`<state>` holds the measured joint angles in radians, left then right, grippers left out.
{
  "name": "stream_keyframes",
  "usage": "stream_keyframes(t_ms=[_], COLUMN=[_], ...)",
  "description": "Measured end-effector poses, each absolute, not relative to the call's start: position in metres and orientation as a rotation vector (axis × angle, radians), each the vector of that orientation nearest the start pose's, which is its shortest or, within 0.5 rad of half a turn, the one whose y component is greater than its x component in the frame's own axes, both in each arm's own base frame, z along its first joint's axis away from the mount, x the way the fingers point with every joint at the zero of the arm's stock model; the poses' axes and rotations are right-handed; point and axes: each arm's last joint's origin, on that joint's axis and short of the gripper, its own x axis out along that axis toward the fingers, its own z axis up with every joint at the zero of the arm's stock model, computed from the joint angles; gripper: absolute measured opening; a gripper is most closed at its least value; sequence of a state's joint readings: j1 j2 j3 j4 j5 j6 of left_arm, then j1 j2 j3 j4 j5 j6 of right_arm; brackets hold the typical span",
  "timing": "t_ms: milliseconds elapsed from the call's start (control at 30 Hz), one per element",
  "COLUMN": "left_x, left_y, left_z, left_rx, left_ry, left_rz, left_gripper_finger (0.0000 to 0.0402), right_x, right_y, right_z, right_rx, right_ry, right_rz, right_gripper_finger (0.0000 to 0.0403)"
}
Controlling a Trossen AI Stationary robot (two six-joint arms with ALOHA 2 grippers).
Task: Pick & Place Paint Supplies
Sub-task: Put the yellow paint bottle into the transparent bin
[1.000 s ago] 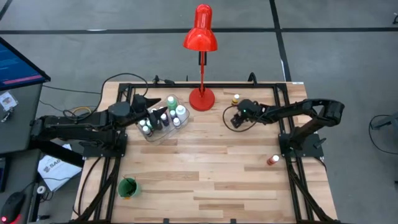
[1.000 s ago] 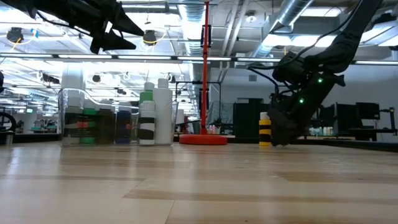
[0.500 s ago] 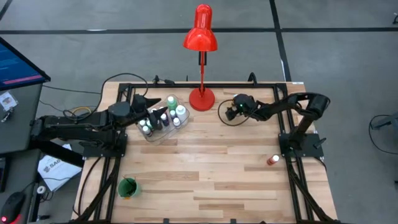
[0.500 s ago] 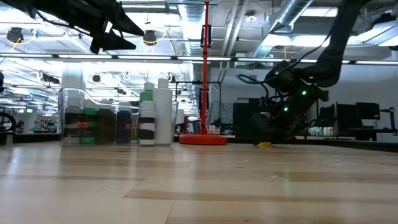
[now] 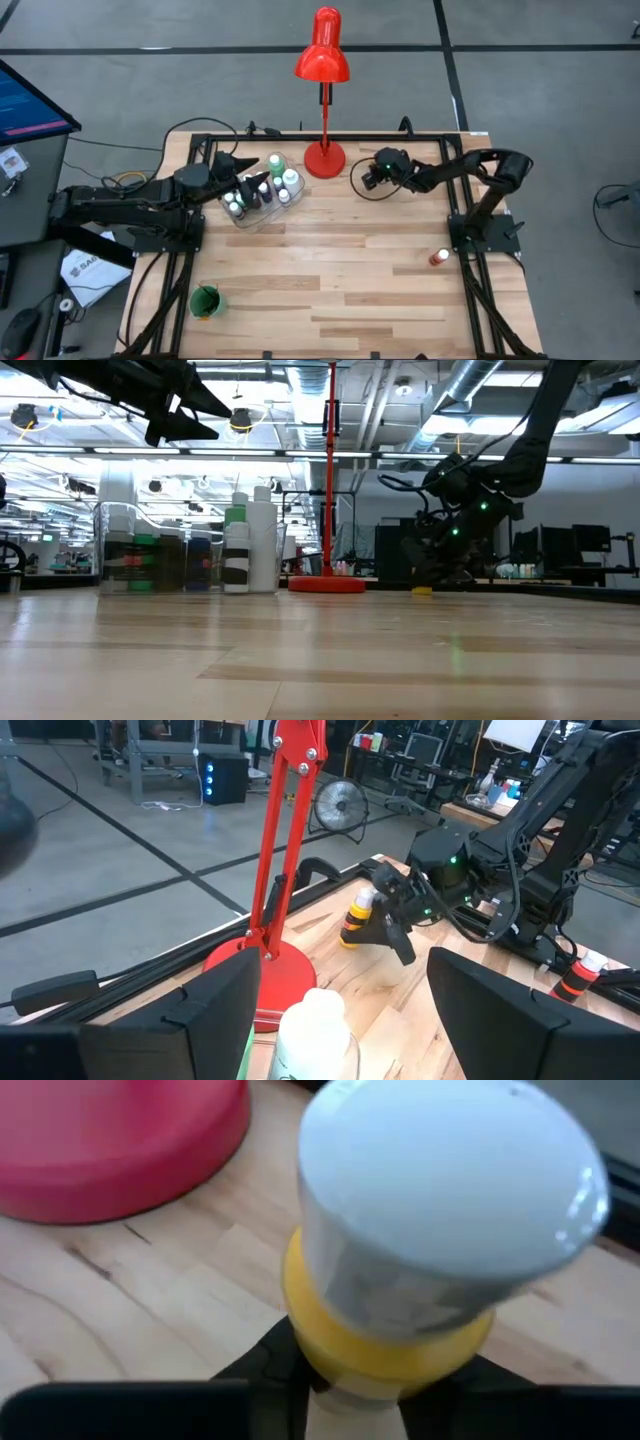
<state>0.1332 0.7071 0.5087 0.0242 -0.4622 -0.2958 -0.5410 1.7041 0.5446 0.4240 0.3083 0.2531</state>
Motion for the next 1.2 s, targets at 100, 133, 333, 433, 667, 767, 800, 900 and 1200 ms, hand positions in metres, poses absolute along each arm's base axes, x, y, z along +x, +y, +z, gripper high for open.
stream_keyframes(t_ms=[100,133,333,433,667,767,800,900,1200], left_x=[0.160,0.160,0.161,0.161,0.163,0.164,0.164,0.166,0.167], left_y=[0.034,0.035,0.033,0.033,0.033,0.033,0.032,0.031,0.030], left_z=[0.269,0.269,0.269,0.269,0.268,0.266,0.267,0.266,0.265], left_rx=[-0.257,-0.257,-0.275,-0.304,-0.306,-0.316,-0.321,-0.327,-0.333], left_ry=[0.085,0.085,0.082,0.079,0.091,0.097,0.095,0.108,0.118], left_rz=[0.615,0.615,0.601,0.574,0.562,0.559,0.544,0.503,0.456], left_gripper_finger=[0.0277,0.0277,0.0277,0.0277,0.0277,0.0277,0.0277,0.0277,0.0277], right_x=[0.237,0.238,0.254,0.272,0.319,0.335,0.341,0.354,0.399], right_y=[-0.149,-0.148,-0.123,-0.099,-0.042,-0.027,-0.023,-0.016,0.004], right_z=[0.103,0.102,0.104,0.110,0.141,0.155,0.159,0.158,0.128], right_rx=[0.309,0.309,0.321,0.296,0.116,0.042,0.022,-0.008,-0.027], right_ry=[0.634,0.638,0.622,0.608,0.574,0.547,0.534,0.536,0.594], right_rz=[-0.872,-0.855,-0.702,-0.578,-0.328,-0.261,-0.244,-0.216,-0.105], right_gripper_finger=[0.0097,0.0097,0.0105,0.0107,0.0107,0.0107,0.0107,0.0107,0.0109])
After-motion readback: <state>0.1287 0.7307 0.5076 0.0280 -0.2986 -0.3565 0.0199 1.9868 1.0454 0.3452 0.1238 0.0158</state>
